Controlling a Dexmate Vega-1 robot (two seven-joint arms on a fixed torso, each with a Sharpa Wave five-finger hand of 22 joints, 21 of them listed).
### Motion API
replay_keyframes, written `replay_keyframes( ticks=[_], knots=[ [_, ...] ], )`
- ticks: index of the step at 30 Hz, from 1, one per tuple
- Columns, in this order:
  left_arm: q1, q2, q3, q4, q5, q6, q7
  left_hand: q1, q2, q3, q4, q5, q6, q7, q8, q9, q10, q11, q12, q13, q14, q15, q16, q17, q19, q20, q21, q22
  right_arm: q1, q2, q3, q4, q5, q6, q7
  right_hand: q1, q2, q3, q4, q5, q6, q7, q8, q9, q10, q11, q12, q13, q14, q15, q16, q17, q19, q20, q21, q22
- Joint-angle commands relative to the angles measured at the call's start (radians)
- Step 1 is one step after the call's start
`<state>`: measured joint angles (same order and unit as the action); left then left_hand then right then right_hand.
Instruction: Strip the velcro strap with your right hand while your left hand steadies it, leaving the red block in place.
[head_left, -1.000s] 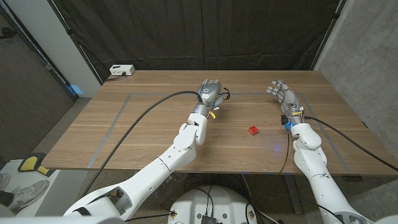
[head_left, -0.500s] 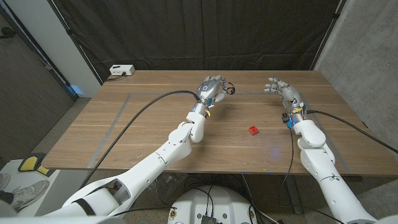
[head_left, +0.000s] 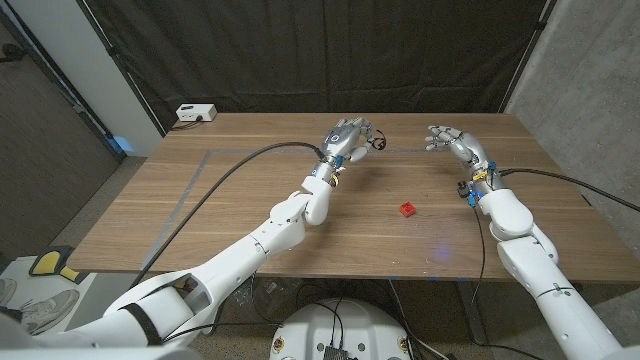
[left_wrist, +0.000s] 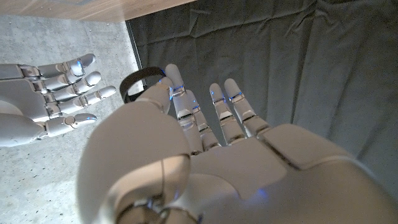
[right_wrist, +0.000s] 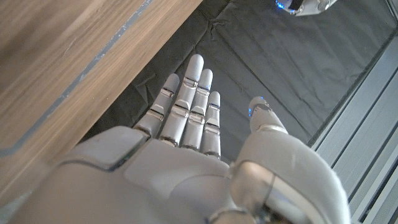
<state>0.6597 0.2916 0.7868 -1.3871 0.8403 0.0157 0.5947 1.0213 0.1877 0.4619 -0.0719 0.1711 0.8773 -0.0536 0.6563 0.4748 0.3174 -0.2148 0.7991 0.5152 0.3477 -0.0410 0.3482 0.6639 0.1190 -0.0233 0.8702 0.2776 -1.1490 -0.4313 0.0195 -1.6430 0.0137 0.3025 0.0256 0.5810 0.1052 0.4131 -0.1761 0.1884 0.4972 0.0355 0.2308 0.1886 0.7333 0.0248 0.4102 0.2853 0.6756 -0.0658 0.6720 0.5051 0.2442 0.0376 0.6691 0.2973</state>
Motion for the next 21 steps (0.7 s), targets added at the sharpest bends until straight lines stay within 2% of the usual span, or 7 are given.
replay_keyframes(
  ticks=[1, 3, 11, 17, 21],
  knots=[
    [-0.053, -0.022, 0.052, 0.090, 0.057, -0.060, 0.113, 0.017, -0.002, -0.010, 0.001, 0.010, 0.047, -0.051, 0.007, 0.001, -0.007, 0.001, 0.014, 0.014, -0.001, -0.179, 0.012, 0.016, -0.005, -0.004, 0.015, 0.006, -0.071, -0.098, 0.004, -0.150, -0.129, -0.114, -0.067, 0.025, -0.005, -0.016, 0.005, -0.007, 0.021, -0.001, -0.009, 0.006, 0.022, -0.002, 0.018, 0.021, -0.012, -0.082, 0.055, 0.055, 0.004, -0.005, 0.019, 0.017],
    [-0.060, -0.028, 0.062, 0.109, 0.073, -0.066, 0.149, 0.020, -0.002, -0.013, 0.000, 0.011, 0.047, -0.049, 0.007, 0.000, -0.008, 0.001, 0.018, 0.021, -0.002, -0.178, 0.015, 0.023, -0.003, -0.005, 0.021, 0.007, -0.081, -0.107, 0.008, -0.169, -0.146, -0.135, -0.074, 0.028, -0.010, -0.023, 0.007, -0.010, 0.025, -0.003, -0.011, 0.006, 0.021, -0.008, 0.021, 0.027, -0.014, -0.083, 0.072, 0.072, 0.001, -0.003, 0.024, 0.022],
    [-0.096, -0.082, 0.105, 0.239, 0.127, -0.095, 0.366, 0.033, -0.004, -0.029, -0.006, 0.013, 0.061, -0.050, 0.004, -0.020, -0.007, 0.001, 0.044, 0.054, 0.008, -0.184, 0.038, 0.056, 0.007, -0.016, 0.051, 0.011, -0.106, -0.119, 0.023, -0.193, -0.150, -0.141, -0.083, 0.036, -0.019, -0.046, 0.015, -0.015, 0.030, -0.004, -0.019, 0.007, 0.015, -0.007, 0.028, 0.048, -0.040, -0.086, 0.126, 0.131, -0.008, -0.004, 0.041, 0.038],
    [-0.109, -0.097, 0.130, 0.282, 0.143, -0.094, 0.424, 0.045, -0.006, -0.037, -0.013, 0.016, 0.074, -0.047, 0.002, -0.035, 0.002, 0.000, 0.063, 0.075, 0.014, -0.186, 0.051, 0.075, 0.006, -0.023, 0.068, 0.013, -0.117, -0.124, 0.032, -0.204, -0.148, -0.138, -0.084, 0.038, -0.020, -0.061, 0.021, -0.016, 0.034, -0.002, -0.024, 0.008, 0.020, -0.007, 0.037, 0.063, -0.046, -0.084, 0.167, 0.169, -0.014, -0.004, 0.053, 0.049],
    [-0.103, -0.090, 0.138, 0.267, 0.149, -0.070, 0.407, 0.050, -0.005, -0.040, -0.014, 0.017, 0.072, -0.049, 0.004, -0.034, 0.001, 0.001, 0.070, 0.084, 0.009, -0.182, 0.053, 0.083, 0.004, -0.022, 0.076, 0.014, -0.122, -0.128, 0.035, -0.212, -0.144, -0.138, -0.080, 0.040, -0.021, -0.069, 0.023, -0.016, 0.036, -0.004, -0.026, 0.009, 0.022, -0.008, 0.043, 0.072, -0.055, -0.086, 0.189, 0.193, -0.021, -0.003, 0.059, 0.055]
  ],
)
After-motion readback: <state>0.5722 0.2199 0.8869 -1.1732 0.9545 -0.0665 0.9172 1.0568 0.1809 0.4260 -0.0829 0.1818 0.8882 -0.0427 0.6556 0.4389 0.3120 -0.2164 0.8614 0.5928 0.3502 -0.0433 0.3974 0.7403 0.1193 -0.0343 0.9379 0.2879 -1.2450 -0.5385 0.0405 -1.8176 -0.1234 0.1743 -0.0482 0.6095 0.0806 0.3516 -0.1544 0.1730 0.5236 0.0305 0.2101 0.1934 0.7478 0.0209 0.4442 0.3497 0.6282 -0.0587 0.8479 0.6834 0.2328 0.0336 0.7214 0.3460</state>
